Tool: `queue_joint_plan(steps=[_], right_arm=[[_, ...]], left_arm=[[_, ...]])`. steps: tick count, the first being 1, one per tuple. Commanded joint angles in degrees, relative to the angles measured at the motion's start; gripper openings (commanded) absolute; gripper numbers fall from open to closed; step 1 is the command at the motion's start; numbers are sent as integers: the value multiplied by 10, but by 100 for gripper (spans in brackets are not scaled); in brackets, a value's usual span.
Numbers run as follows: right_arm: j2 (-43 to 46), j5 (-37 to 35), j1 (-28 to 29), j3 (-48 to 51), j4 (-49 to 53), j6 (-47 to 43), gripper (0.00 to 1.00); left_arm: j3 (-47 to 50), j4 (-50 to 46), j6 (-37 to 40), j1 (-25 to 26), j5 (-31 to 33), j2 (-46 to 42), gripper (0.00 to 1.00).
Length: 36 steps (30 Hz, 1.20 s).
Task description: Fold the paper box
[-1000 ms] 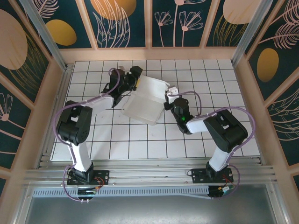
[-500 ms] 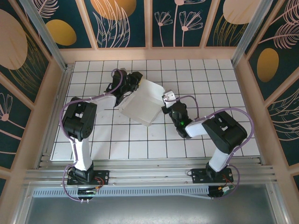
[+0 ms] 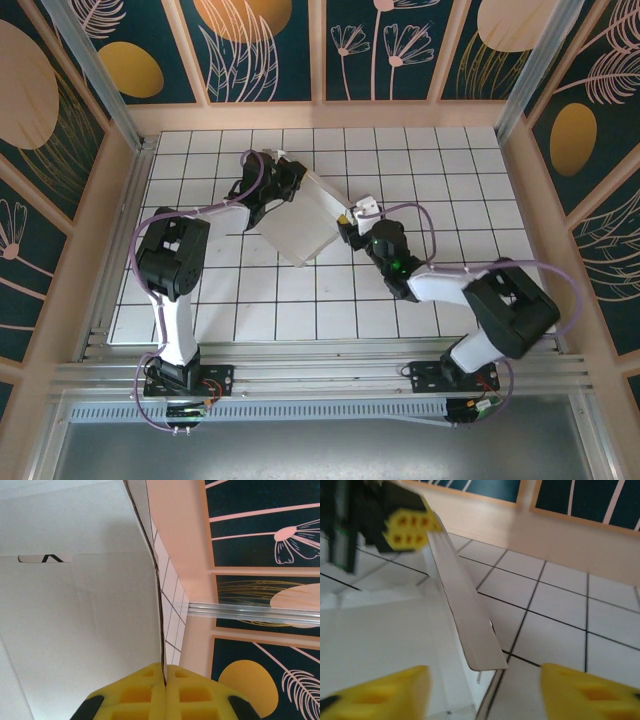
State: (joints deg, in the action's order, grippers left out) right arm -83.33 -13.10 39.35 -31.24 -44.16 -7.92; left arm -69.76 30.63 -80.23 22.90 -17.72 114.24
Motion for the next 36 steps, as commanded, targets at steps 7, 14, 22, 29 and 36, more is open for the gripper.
queue_joint_plan(steps=[7, 14, 22, 29, 36], right_arm=[[130, 403, -125, -151, 286, 163, 89], [-103, 540, -201, -448, 514, 182, 87], [-296, 604, -212, -621, 581, 189, 82], [-373, 619, -207, -666, 572, 217, 61], [-392, 616, -196, -649, 559, 222, 49]], left_arm=[[-11, 4, 1, 5, -29, 27, 2], [-24, -1, 9, 9, -26, 32, 4], [-24, -11, 17, 9, -23, 31, 4], [-18, -9, 21, 9, -22, 26, 4], [-12, -3, 20, 9, -26, 28, 5]])
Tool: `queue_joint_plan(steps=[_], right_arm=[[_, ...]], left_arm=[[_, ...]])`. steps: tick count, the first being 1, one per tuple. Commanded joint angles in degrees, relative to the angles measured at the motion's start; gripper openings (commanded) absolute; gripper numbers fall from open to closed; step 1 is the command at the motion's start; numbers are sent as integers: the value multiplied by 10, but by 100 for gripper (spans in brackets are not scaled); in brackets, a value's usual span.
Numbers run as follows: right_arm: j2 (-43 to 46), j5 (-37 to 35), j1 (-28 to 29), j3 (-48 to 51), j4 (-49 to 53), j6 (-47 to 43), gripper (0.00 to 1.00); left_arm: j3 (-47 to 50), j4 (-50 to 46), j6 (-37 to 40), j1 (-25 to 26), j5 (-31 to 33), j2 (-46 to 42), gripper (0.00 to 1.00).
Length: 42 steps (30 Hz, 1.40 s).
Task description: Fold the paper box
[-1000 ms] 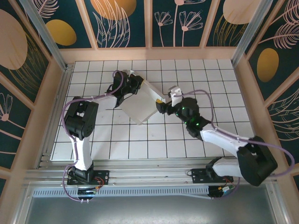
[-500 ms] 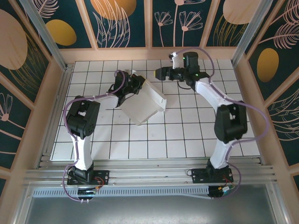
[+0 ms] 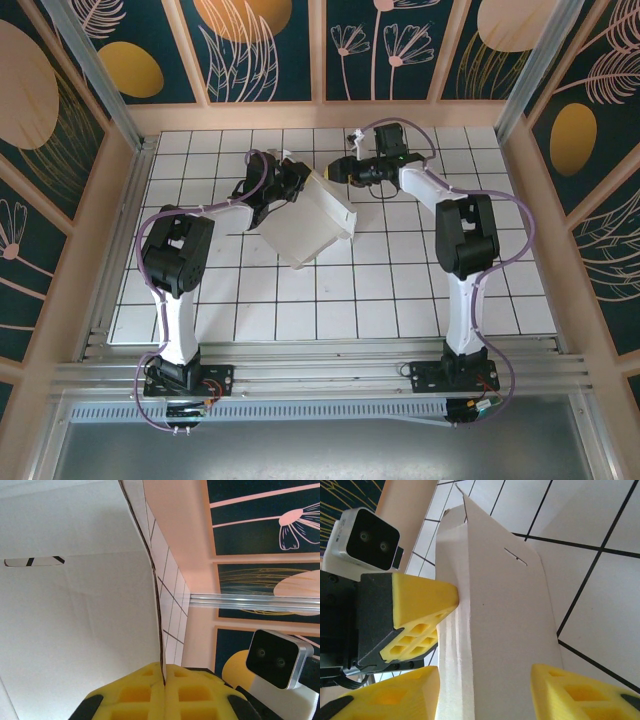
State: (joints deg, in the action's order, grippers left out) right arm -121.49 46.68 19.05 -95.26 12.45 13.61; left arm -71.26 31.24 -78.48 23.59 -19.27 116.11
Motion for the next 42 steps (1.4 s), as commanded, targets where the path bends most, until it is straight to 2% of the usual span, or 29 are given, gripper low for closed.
queue_joint_plan(steps=[1, 7, 11, 14, 22, 26, 31, 33, 36, 39, 42], right_arm=[[-11, 20, 9, -4, -11, 9, 48], [-20, 21, 15, -1, -13, 10, 46], [-27, 17, 16, -3, -11, 12, 42], [-30, 15, 16, -2, -11, 12, 37], [-29, 7, 15, -1, -8, 12, 40], [-16, 11, 16, 6, -13, 13, 42], [-9, 14, 16, 14, -20, 14, 42], [-11, 14, 16, 15, -20, 14, 42], [-13, 15, 16, 15, -22, 17, 42], [-10, 18, 16, 15, -24, 20, 42], [-6, 19, 16, 14, -24, 22, 43]], left_arm=[[4, -7, 2, 2, -10, 9, 5], [12, -5, 3, 2, -9, 8, 8], [14, -2, 4, 2, -8, 6, 10], [14, -6, 8, 2, -2, 2, 16], [15, -32, 50, 1, 31, -29, 52], [6, -117, 169, -2, 130, -90, 63], [-80, -297, 428, -6, 267, -128, 61], [-106, -324, 537, -10, 248, -128, 62], [-177, -407, 645, -30, 167, -96, 66], [-265, -497, 711, -43, 124, -39, 64], [-324, -540, 741, -52, 87, 6, 63]])
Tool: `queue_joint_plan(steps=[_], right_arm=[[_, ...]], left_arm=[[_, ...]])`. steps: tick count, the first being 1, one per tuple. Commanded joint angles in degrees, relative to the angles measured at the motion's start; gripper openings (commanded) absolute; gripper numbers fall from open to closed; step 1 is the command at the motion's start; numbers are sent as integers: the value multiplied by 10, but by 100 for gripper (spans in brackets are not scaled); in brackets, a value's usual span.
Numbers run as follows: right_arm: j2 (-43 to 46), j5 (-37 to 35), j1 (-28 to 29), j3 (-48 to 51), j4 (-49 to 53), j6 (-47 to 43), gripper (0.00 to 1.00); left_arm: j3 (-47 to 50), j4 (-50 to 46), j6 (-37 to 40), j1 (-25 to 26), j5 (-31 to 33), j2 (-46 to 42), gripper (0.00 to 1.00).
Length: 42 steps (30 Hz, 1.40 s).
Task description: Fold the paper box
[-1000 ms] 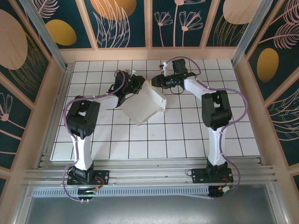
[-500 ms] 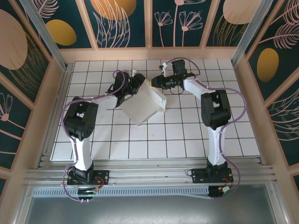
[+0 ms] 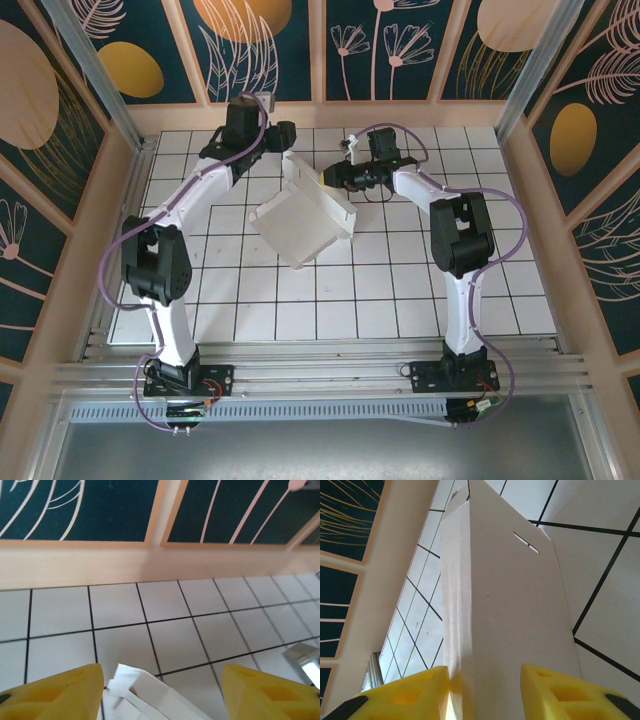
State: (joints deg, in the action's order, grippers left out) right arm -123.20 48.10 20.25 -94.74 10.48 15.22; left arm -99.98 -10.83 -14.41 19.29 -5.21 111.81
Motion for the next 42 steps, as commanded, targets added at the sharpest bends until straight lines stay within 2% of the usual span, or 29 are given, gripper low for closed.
queue_joint_plan(steps=[1, 9, 12, 18, 30, 32, 38, 42], right_arm=[[12, 6, 4, 8, -4, 5, 43], [13, 6, 4, -2, 13, -4, 43], [13, 6, 4, -3, 14, -4, 43], [10, 6, 4, -7, 18, -5, 43], [8, 2, 4, -12, 24, -7, 43], [8, 2, 4, -12, 23, -6, 43], [8, 1, 3, -11, 24, -7, 43], [9, 3, 4, -13, 20, -2, 46]], left_arm=[[-53, -126, 104, -11, -69, 63, 63], [-144, -151, 132, -14, -157, 144, 65], [-155, -156, 134, -14, -165, 163, 63], [-150, -147, 113, -15, -174, 177, 54], [-118, -94, 53, -18, -263, 187, 52], [-112, -88, 43, -19, -278, 186, 49], [-90, -74, 38, -19, -277, 175, 36], [-73, -65, 37, -19, -276, 166, 35]])
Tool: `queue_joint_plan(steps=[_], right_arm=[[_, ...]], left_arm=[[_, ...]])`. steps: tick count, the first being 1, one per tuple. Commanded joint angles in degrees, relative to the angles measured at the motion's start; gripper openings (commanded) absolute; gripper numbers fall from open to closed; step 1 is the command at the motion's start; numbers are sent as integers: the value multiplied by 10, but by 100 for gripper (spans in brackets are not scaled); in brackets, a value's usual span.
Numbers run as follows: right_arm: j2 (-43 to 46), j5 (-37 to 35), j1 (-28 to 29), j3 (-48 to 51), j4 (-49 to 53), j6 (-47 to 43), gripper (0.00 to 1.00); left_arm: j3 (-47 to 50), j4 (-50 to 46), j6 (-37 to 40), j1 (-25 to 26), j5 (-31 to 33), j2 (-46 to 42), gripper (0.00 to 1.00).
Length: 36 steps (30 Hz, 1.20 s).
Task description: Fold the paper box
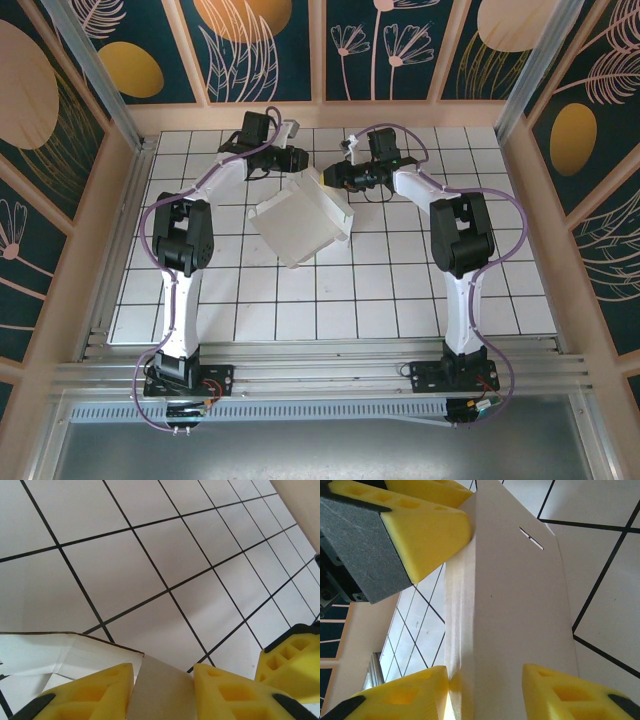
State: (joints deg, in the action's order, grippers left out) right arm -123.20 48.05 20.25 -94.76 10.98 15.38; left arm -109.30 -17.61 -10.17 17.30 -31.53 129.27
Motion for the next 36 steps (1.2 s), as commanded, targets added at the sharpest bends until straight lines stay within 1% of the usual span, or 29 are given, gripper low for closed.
queue_joint_plan(steps=[1, 7, 15, 23, 31, 34, 36], right_arm=[[9, 3, 4, -14, 13, -1, 48], [5, 9, 4, -32, 1, 16, 52], [-25, 3, 10, -77, 6, 30, 53], [-72, -11, 21, -136, 51, 10, 53], [-84, -8, 26, -130, 52, 10, 46], [-84, -10, 26, -129, 54, 9, 44], [-83, -10, 25, -129, 54, 9, 44]], left_arm=[[26, 7, -8, 1, -12, -12, 35], [75, 51, -32, 1, -14, -36, 34], [133, 94, -52, 3, -21, -70, 35], [144, 100, -48, 3, -8, -79, 37], [130, 105, -56, 4, -6, -70, 38], [132, 106, -53, 4, 0, -75, 41], [137, 109, -49, 4, 15, -86, 46]])
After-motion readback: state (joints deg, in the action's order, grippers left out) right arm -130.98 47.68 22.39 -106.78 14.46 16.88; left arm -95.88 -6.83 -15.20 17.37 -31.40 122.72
